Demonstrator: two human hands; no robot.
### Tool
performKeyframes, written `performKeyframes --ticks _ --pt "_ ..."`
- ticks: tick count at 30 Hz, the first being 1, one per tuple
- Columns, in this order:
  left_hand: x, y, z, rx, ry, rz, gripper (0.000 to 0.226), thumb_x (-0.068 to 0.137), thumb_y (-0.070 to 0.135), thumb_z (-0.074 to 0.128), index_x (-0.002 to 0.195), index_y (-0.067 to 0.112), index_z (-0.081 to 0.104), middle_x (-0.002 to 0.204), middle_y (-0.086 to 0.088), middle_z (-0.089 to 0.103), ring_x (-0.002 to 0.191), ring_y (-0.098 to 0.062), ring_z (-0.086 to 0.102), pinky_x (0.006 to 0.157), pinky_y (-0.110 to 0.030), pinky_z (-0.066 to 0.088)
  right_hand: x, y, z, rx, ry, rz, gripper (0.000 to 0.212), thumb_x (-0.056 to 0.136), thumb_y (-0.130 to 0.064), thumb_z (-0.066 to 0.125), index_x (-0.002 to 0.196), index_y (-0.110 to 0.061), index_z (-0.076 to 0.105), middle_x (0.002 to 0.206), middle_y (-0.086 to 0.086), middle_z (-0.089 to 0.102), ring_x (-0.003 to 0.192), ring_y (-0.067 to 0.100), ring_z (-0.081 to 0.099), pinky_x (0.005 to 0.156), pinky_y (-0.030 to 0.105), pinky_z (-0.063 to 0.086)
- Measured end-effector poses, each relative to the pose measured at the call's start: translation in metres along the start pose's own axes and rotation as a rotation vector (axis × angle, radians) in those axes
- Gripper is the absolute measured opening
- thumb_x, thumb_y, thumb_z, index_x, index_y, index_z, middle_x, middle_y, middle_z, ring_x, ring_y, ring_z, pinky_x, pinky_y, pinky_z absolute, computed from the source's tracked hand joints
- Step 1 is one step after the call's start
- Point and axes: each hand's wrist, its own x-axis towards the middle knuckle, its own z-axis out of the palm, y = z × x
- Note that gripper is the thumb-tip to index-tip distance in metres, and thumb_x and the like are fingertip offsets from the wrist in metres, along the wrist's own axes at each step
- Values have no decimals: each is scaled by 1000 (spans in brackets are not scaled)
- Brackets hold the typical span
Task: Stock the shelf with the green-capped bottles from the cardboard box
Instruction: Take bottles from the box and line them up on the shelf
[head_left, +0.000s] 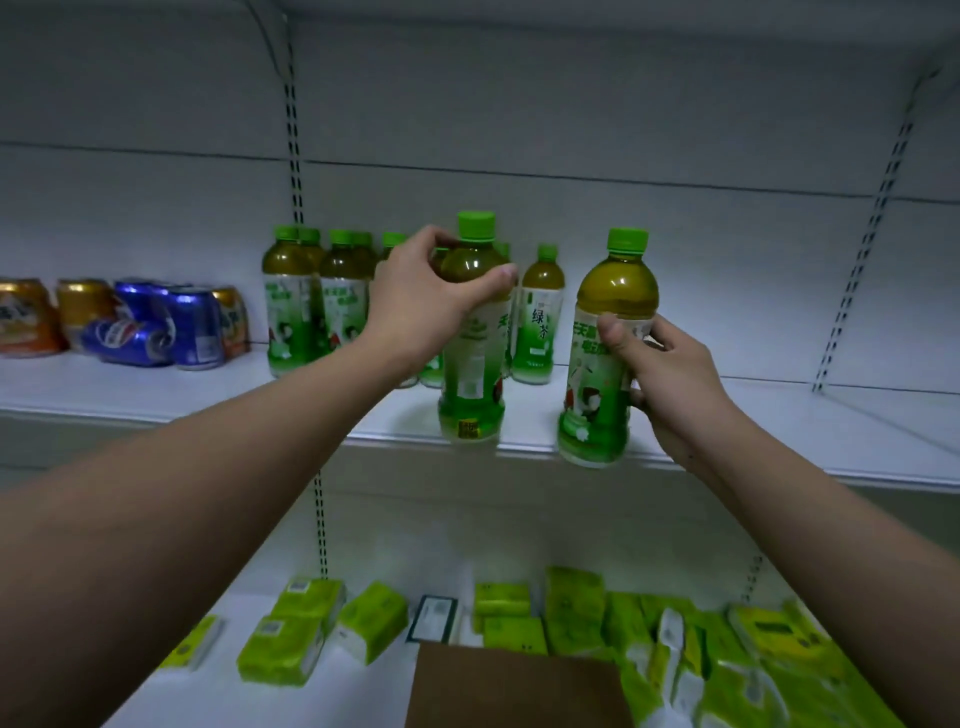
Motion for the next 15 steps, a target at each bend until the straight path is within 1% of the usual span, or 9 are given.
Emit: performKeyframes --ticks 3,5,8,9,11,12,13,15 --pt "6 -11 8 45 -8 -37 62 68 51 78 118 20 58 108 10 61 101 -10 59 87 -26 50 15 6 4 36 26 15 17 83 -33 70 98 -26 67 99 -9 73 94 8 68 76 29 51" --pt "11 -19 13 34 24 -89 69 68 53 78 124 20 55 118 5 61 108 -13 57 91 -30 50 23 14 6 61 37 28 18 84 -32 70 100 -25 67 99 -7 73 95 10 68 74 30 51" --pt "20 -25 21 11 40 -136 74 72 52 75 133 19 50 132 0 55 119 -17 53 97 -34 48 34 27 7 65 39 33 17 84 -33 70 99 -26 67 101 -6 73 99 15 68 82 35 52" --pt "23 -26 25 7 26 -139 75 73 50 74 136 19 48 135 -1 54 122 -19 51 98 -35 47 38 31 8 69 29 31 17 84 -33 69 99 -26 66 101 -6 74 98 15 69 83 34 52" --pt "30 -29 32 -6 3 -147 75 76 49 72 140 19 45 141 -2 50 127 -21 49 100 -37 44 47 37 11 101 -2 28 19 83 -35 68 100 -26 65 97 -9 75 90 10 72 77 30 54" --pt "34 -31 36 -17 -2 -156 75 77 49 71 141 19 44 143 -2 49 129 -22 48 100 -37 43 51 40 13 119 -15 30 24 81 -38 68 101 -26 65 96 -8 76 87 9 73 75 29 54" --pt "38 -34 40 -28 -5 -165 75 78 49 71 142 19 43 144 -3 48 130 -22 47 101 -38 42 56 43 15 130 -22 32 32 77 -42 69 104 -25 65 98 -7 76 88 9 74 77 31 55" --pt "46 -40 49 -54 -1 -178 74 80 48 69 143 20 42 146 -3 46 133 -23 44 105 -39 39 67 52 19 134 -18 29 46 70 -49 70 109 -26 64 105 -5 75 97 14 72 85 39 56"
